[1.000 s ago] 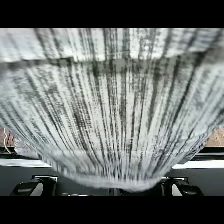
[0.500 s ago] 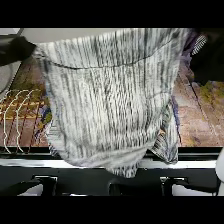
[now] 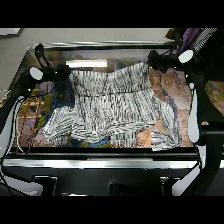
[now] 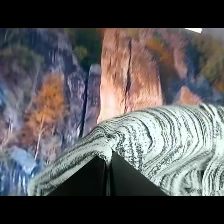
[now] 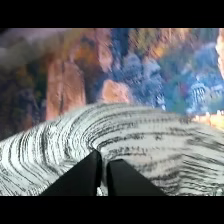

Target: Fold the clothes and pants, and hang the long-sleeved shirts on hangers.

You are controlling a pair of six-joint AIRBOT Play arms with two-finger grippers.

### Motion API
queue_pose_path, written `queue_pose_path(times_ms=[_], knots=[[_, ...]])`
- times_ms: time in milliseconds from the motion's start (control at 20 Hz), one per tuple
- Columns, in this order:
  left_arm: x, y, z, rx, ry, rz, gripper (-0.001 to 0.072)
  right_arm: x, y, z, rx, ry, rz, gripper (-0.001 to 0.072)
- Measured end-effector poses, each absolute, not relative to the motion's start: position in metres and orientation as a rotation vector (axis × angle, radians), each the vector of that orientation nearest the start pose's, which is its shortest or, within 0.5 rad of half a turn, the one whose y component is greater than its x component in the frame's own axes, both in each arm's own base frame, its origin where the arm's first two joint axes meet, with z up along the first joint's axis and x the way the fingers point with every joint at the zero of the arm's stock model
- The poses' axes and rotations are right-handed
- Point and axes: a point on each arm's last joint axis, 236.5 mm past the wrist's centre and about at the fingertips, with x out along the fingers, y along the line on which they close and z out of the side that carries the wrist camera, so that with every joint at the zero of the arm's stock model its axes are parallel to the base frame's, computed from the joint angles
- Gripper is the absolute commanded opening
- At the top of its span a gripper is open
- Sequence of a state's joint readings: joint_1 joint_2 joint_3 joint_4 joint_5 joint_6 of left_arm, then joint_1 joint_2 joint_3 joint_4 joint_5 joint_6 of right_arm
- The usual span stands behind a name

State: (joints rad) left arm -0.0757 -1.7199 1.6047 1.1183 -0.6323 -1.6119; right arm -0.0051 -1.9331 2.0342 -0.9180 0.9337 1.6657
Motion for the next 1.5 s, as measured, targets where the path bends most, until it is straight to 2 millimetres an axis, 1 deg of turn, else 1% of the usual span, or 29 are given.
queue_pose_path(times_ms=[50, 100, 150, 200, 300, 350, 400, 450, 500, 550, 600, 650, 700, 800, 850, 950, 1050, 1150, 1250, 1300, 1400, 1500], knots=[[0.593, -0.108, 0.045, -0.475, 0.781, -0.17, 0.0356, 0.625, 0.113, 0.08, 0.67, 0.853, 0.29, 0.0324], [0.591, -0.11, 0.042, -0.488, 0.805, -0.169, 0.0515, 0.621, 0.113, 0.076, 0.667, 0.88, 0.293, 0.056], [0.587, -0.109, 0.043, -0.501, 0.827, -0.168, 0.0626, 0.615, 0.11, 0.076, 0.665, 0.905, 0.296, 0.0686], [0.584, -0.107, 0.049, -0.504, 0.842, -0.171, 0.0631, 0.606, 0.103, 0.078, 0.658, 0.933, 0.298, 0.0685], [0.571, -0.097, 0.07, -0.516, 0.871, -0.174, 0.0646, 0.585, 0.083, 0.097, 0.641, 0.972, 0.303, 0.0686], [0.561, -0.089, 0.083, -0.518, 0.887, -0.173, 0.0689, 0.571, 0.067, 0.108, 0.62, 0.991, 0.299, 0.0686], [0.55, -0.082, 0.095, -0.52, 0.899, -0.17, 0.0689, 0.555, 0.051, 0.116, 0.597, 1.014, 0.286, 0.0686], [0.534, -0.073, 0.106, -0.524, 0.917, -0.162, 0.069, 0.538, 0.031, 0.125, 0.583, 1.036, 0.263, 0.0686], [0.518, -0.066, 0.111, -0.528, 0.94, -0.153, 0.0689, 0.522, 0.013, 0.131, 0.585, 1.052, 0.234, 0.0685], [0.498, -0.061, 0.112, -0.533, 0.97, -0.143, 0.0689, 0.505, -0.004, 0.136, 0.595, 1.064, 0.2, 0.0685], [0.477, -0.059, 0.109, -0.54, 1.003, -0.136, 0.0689, 0.488, -0.018, 0.138, 0.608, 1.075, 0.166, 0.0685], [0.455, -0.059, 0.101, -0.552, 1.037, -0.126, 0.0689, 0.471, -0.026, 0.137, 0.627, 1.089, 0.14, 0.0685], [0.429, -0.062, 0.089, -0.58, 1.081, -0.114, 0.0688, 0.453, -0.027, 0.132, 0.649, 1.113, 0.122, 0.0685], [0.381, -0.079, 0.066, -0.661, 1.145, -0.111, 0.0687, 0.417, -0.021, 0.111, 0.696, 1.171, 0.086, 0.0685], [0.36, -0.089, 0.053, -0.706, 1.166, -0.112, 0.0687, 0.399, -0.012, 0.096, 0.718, 1.205, 0.077, 0.0685], [0.323, -0.108, 0.032, -0.793, 1.203, -0.107, 0.0687, 0.369, 0.01, 0.063, 0.762, 1.26, 0.059, 0.0685], [0.293, -0.127, 0.014, -0.856, 1.245, -0.108, 0.0687, 0.344, 0.032, 0.025, 0.801, 1.317, 0.031, 0.0685], [0.271, -0.142, 0.0, -0.884, 1.29, -0.111, 0.0687, 0.324, 0.052, -0.01, 0.833, 1.363, 0.004, 0.0684], [0.254, -0.156, -0.009, -0.892, 1.333, -0.121, 0.0688, 0.313, 0.066, -0.038, 0.857, 1.383, -0.022, 0.0684], [0.25, -0.161, -0.011, -0.897, 1.344, -0.126, 0.0687, 0.309, 0.072, -0.049, 0.871, 1.387, -0.032, 0.0679], [0.24, -0.17, -0.017, -0.892, 1.375, -0.133, 0.0688, 0.31, 0.081, -0.066, 0.913, 1.382, -0.05, 0.0666], [0.233, -0.177, -0.023, -0.89, 1.406, -0.135, 0.0688, 0.318, 0.089, -0.075, 0.968, 1.36, -0.053, 0.0665]])
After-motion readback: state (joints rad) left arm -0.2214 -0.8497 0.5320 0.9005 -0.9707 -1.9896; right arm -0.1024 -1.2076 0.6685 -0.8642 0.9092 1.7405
